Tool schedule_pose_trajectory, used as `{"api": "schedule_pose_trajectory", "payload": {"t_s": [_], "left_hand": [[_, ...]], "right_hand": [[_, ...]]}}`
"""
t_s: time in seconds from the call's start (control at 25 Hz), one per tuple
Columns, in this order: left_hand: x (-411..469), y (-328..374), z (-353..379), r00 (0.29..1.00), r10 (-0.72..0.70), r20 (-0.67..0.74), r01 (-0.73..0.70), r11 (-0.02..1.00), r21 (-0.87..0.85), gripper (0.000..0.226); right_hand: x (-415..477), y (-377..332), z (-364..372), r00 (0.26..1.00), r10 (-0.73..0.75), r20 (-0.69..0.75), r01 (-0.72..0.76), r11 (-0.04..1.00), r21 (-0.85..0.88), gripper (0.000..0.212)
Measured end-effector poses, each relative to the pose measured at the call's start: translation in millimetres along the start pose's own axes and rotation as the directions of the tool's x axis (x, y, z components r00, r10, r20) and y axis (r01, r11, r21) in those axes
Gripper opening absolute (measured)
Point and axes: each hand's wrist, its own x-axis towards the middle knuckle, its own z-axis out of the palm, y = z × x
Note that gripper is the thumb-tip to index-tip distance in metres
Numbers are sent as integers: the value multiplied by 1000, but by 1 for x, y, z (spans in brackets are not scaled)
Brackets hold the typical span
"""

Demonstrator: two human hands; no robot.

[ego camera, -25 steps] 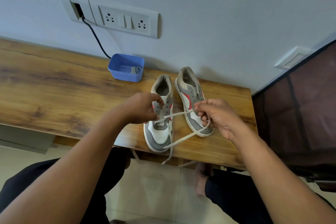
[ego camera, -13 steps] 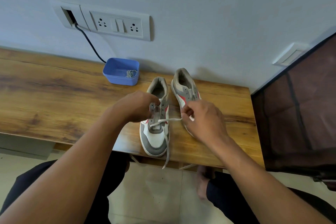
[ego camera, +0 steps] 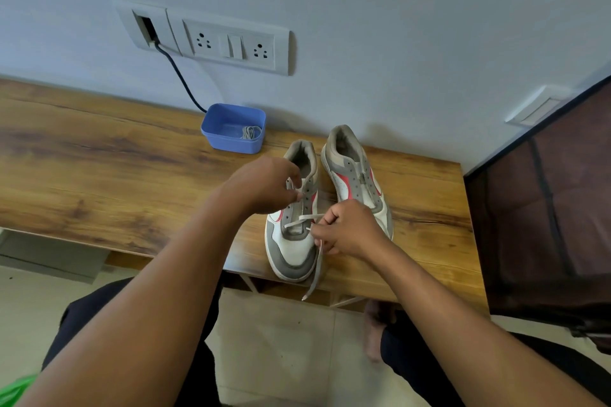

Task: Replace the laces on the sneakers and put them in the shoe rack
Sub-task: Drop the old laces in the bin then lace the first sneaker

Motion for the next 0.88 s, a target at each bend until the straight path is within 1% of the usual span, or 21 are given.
{"api": "schedule_pose_trajectory", "payload": {"t_s": [0.08,0.16,0.28,0.36,0.44,0.52,0.64,0.72,0.8,0.88], "left_hand": [[-4,-9,-1,1000,-4,20,4,999,-34,25],[-5,-14,-5,999,18,29,-16,995,-95,23],[-4,-17,-13,999,49,10,-47,989,-140,20],[-6,-21,-16,998,49,29,-42,979,-199,15],[-10,-24,-18,994,65,85,-39,958,-284,11],[-13,-23,-17,975,129,184,-51,924,-380,15],[-17,-15,-13,910,245,336,-49,866,-498,26],[-15,-10,-8,894,288,345,-84,861,-501,18],[-11,-13,-8,897,281,342,-110,889,-444,8],[-9,-22,-11,874,229,430,-83,940,-332,7]], "right_hand": [[-1,-5,-8,995,65,73,-69,996,51,11],[-4,-11,-18,984,92,155,-92,996,-8,11],[-11,-13,-35,967,63,246,-26,988,-150,12],[-14,-14,-45,949,61,309,-11,987,-160,13],[-18,-19,-55,923,70,378,-54,997,-53,16],[-18,-27,-60,905,24,425,-55,997,62,18],[-13,-38,-53,874,-77,479,-13,983,183,22],[-7,-41,-47,863,-110,492,-1,976,220,25],[-4,-40,-49,871,-113,479,10,977,213,27],[-2,-33,-60,878,-104,467,39,988,146,27]]}}
